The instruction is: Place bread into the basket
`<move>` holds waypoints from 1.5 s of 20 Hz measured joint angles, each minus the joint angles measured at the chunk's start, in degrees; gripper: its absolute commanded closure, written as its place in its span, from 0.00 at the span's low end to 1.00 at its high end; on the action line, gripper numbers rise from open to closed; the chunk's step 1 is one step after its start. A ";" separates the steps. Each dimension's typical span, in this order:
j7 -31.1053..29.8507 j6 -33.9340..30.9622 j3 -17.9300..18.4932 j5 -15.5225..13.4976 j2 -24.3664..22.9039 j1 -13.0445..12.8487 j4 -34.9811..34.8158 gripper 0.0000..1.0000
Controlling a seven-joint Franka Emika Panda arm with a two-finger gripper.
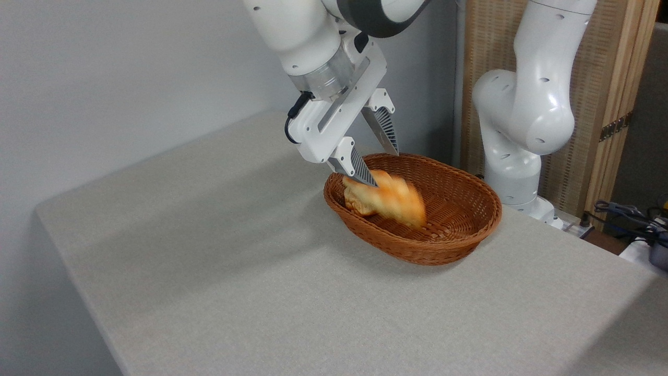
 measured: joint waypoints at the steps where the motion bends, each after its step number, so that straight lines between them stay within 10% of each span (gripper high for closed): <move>1: 0.00 0.00 -0.01 0.00 0.00 -0.44 -0.28 0.05; 14: -5.22 4.92 0.64 0.04 -0.44 -0.08 2.38 0.00; 30: -66.15 21.15 3.95 0.05 9.05 0.19 13.27 0.00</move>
